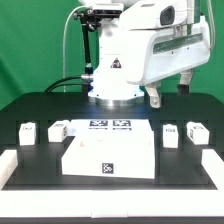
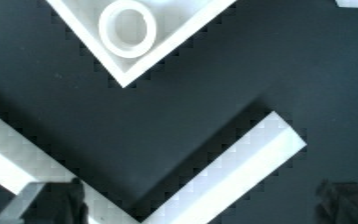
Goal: Assemble one leg
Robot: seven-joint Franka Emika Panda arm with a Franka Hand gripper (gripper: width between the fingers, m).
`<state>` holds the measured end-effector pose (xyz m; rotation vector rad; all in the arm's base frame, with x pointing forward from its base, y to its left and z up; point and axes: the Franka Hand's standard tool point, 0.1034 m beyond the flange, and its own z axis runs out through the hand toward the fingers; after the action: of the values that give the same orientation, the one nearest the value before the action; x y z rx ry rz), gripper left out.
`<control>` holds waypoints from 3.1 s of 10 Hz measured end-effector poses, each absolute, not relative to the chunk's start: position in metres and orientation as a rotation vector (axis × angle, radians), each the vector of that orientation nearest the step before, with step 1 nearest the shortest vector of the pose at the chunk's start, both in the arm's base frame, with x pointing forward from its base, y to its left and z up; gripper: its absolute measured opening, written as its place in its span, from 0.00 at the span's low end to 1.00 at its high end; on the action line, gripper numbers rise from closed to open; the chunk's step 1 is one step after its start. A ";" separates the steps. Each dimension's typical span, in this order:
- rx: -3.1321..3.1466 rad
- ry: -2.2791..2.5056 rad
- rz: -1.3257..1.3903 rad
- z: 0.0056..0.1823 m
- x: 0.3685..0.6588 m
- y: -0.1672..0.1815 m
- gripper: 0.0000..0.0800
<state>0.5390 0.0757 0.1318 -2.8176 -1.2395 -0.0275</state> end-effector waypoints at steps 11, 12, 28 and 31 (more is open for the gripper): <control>-2.737 -1.436 -0.045 0.117 0.517 0.053 0.81; -2.677 -1.536 -0.025 0.109 0.507 0.041 0.81; -2.277 -2.129 0.021 0.044 0.433 -0.004 0.81; -2.254 -2.090 0.062 0.014 0.416 -0.006 0.81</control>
Offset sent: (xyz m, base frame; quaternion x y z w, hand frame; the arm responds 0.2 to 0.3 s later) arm 0.0000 0.0000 0.0000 0.0000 0.0000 0.0000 1.0000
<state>0.4160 -0.0056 0.0137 -2.2538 -2.0898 0.0624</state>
